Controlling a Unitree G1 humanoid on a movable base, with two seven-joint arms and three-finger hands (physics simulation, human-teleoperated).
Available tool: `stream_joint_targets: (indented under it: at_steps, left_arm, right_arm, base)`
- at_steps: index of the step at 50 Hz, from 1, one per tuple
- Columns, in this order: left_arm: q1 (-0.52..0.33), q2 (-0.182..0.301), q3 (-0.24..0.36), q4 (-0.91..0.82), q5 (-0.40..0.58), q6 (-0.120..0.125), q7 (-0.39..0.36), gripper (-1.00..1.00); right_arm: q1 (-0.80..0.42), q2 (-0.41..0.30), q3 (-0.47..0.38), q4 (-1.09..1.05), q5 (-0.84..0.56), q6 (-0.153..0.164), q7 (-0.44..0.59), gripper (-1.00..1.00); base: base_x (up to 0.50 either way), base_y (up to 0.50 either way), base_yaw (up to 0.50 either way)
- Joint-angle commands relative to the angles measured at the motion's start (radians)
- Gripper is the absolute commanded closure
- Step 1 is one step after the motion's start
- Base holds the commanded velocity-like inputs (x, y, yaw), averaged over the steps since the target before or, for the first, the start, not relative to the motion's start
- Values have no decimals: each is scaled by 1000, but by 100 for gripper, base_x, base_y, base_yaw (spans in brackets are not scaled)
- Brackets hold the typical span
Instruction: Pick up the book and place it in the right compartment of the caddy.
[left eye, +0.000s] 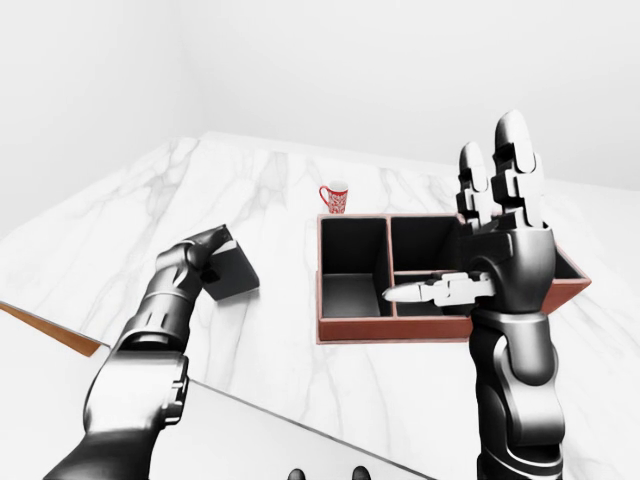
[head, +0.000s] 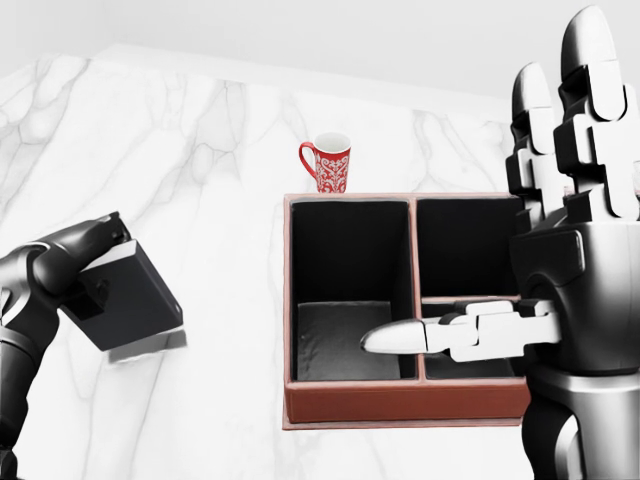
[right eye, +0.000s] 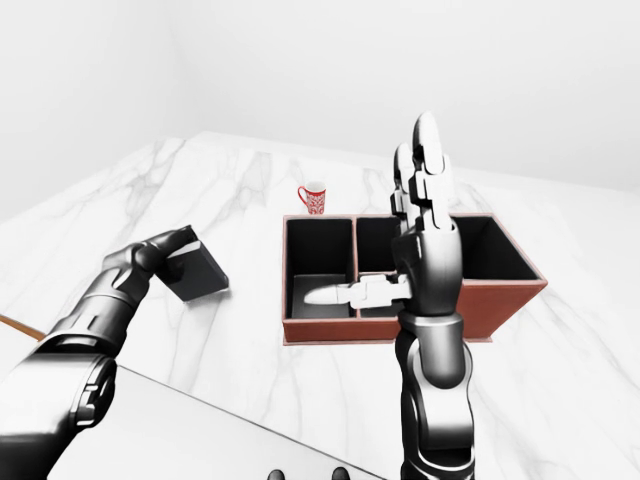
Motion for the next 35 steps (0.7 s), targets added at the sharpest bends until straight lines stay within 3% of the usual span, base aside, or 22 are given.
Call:
stream_joint_targets:
  at_steps: [1,7,19,27,35]
  left_arm:
    - [35,27,57,-420,89,0,-194,100]
    - [130,1,88,-700,168,0,-341,100]
    - [205,-25,128,-1042,299,0,-341,100]
    - [232,-35,162,-1178,323,0,-341,100]
    - [213,-10,171,-1273,367,0,-341,100]
  right_arm:
    - [-65,-9,-5,5,-2,0,-4,-100]
    - [-171,-17,9,34,-14,0,-9,-100]
    - [-324,-30,3,138,-26,0,4,-100]
    - [-398,-32,-3,310,-23,0,6,-100]
    - [-489,-47,9,415,-49,0,18,-100]
  base:
    - [0,0,0]
    - [0,0,0]
    - [0,0,0]
    - [0,0,0]
    - [0,0,0]
